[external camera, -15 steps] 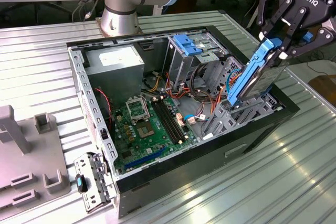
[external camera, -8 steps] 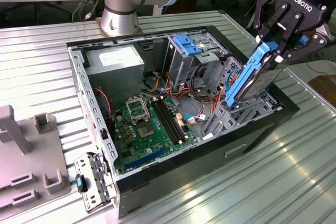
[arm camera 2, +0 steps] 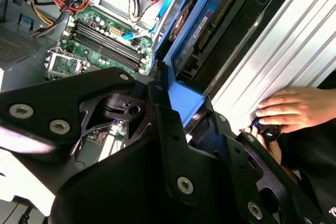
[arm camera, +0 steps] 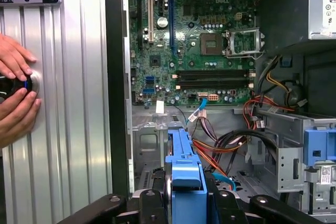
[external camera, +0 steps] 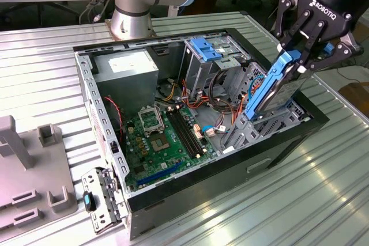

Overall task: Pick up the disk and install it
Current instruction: 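Insert the disk into the insertion slot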

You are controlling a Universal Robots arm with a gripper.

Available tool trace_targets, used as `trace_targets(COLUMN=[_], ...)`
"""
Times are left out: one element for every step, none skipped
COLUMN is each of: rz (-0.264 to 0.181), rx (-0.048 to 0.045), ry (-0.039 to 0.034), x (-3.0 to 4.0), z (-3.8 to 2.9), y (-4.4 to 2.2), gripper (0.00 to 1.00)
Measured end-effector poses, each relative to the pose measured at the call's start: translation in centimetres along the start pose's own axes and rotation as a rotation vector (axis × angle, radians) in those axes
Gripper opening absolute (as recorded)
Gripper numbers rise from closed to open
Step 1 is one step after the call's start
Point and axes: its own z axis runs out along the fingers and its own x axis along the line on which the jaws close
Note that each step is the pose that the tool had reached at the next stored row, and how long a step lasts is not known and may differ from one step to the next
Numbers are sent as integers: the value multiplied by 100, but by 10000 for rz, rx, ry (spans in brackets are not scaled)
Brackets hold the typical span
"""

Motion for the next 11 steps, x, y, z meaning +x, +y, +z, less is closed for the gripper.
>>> trace_targets(rz=[0, -1, -1, 0, 0, 0, 0, 1, 0, 0, 1], rx=[0, 0, 0, 0, 0, -1, -2, -3, -4, -5, -6], ry=[1, 2, 2, 1, -1, 3, 4, 2, 6, 6, 0], x=[-5, -10, -16, -19, -21, -22, -22, -21, -21, -21, -21], z=[3, 4, 5, 8, 11, 22, 28, 43, 51, 58, 66], y=[0, 0, 0, 1, 0, -7, -8, -9, -9, -9, -8], gripper=[37, 37, 37, 37, 37, 37, 37, 37, 37, 37, 37])
